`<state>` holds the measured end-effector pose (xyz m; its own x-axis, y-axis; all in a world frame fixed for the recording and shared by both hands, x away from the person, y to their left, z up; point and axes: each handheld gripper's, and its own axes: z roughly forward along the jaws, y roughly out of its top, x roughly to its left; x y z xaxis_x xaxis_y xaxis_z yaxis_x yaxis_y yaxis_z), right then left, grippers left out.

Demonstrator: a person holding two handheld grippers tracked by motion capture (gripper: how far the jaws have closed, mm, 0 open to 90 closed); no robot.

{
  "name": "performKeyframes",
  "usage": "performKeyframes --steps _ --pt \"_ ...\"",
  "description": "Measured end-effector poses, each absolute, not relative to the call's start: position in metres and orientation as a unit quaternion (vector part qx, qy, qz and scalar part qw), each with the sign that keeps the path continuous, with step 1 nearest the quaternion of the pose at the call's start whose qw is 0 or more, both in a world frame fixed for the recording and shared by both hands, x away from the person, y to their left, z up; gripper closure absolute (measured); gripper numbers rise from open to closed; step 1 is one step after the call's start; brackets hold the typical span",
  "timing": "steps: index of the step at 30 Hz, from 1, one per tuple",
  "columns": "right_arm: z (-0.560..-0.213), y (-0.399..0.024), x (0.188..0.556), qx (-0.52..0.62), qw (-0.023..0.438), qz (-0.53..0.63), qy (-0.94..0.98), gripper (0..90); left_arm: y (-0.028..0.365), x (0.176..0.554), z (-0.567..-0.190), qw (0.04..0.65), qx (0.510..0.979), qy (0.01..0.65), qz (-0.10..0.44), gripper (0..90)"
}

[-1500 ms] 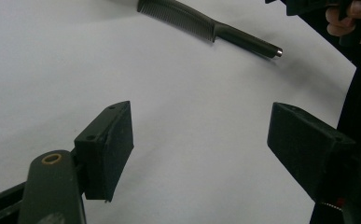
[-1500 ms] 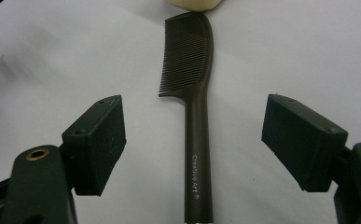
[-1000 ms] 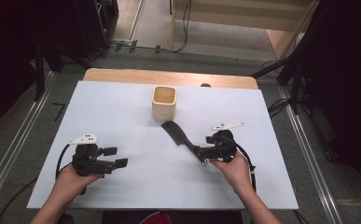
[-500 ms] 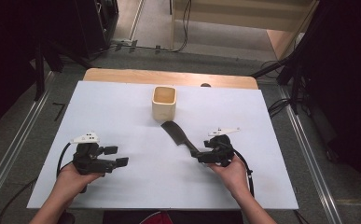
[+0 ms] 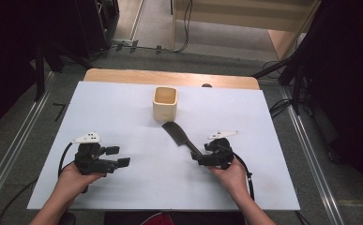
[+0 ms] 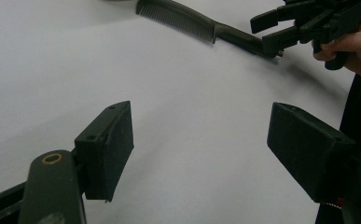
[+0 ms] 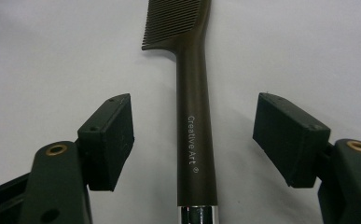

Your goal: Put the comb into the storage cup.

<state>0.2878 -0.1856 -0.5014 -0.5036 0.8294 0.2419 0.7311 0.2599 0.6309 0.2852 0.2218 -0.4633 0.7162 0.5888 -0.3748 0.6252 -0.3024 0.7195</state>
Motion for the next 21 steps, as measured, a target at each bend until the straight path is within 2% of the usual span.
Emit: performKeyframes --steps 12,21 --pt "-0.512 -0.180 0.282 0.490 0.102 0.347 0.793 31.9 0.222 0.285 -0.463 0.455 0.806 0.377 -0.021 24.2" --pt "-0.516 -0.178 0.273 0.474 0.136 0.348 0.797 50.0 0.222 0.285 -0.463 0.455 0.805 0.379 -0.021 24.2"
